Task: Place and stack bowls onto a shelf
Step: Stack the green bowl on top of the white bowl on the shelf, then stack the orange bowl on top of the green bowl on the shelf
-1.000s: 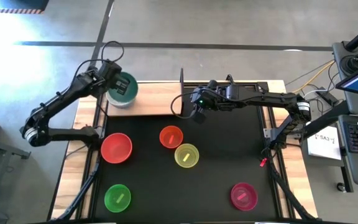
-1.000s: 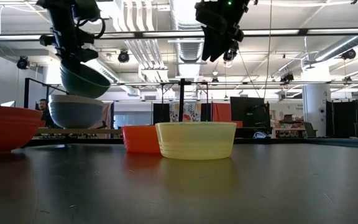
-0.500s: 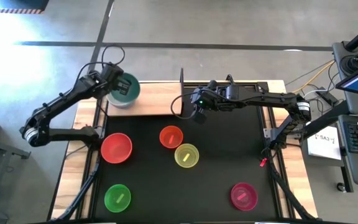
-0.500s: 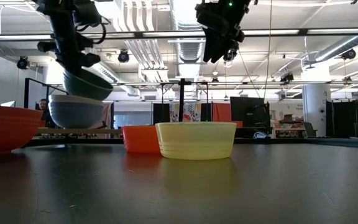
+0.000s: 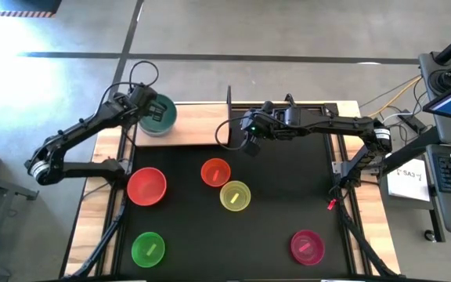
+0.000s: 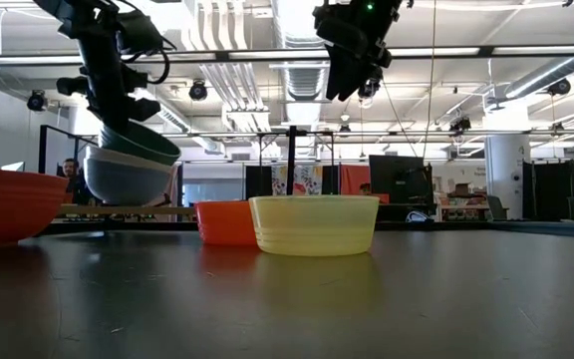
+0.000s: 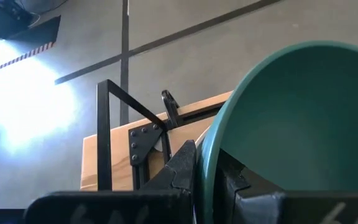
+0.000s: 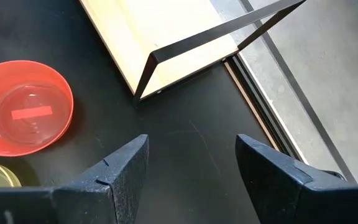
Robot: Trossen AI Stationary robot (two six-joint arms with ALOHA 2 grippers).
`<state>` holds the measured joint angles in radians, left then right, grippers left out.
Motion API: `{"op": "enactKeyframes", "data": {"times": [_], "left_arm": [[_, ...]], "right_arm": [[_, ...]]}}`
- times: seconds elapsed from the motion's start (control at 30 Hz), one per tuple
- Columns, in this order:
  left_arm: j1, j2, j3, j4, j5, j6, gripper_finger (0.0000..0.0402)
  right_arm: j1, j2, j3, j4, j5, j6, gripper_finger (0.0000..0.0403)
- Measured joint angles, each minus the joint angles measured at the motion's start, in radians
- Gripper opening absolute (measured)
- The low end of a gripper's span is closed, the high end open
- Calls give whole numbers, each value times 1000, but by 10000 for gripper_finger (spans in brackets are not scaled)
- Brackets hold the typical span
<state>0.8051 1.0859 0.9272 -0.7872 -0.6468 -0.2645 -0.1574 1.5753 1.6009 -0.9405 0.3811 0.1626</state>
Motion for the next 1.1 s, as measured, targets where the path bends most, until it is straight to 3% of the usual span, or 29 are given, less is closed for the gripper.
{"op": "enactKeyframes", "data": {"times": [0.57, 0.93, 1.1], "left_arm": [[0, 4, 2, -24, 0, 25, 109], [0, -1, 2, 35, -22, 5, 114], [0, -20, 7, 50, -9, 37, 114]], "right_arm": [[0, 0, 0, 0, -26, -2, 228], [0, 0, -1, -3, -27, 1, 228], [0, 0, -1, -8, -136, 1, 228]]}}
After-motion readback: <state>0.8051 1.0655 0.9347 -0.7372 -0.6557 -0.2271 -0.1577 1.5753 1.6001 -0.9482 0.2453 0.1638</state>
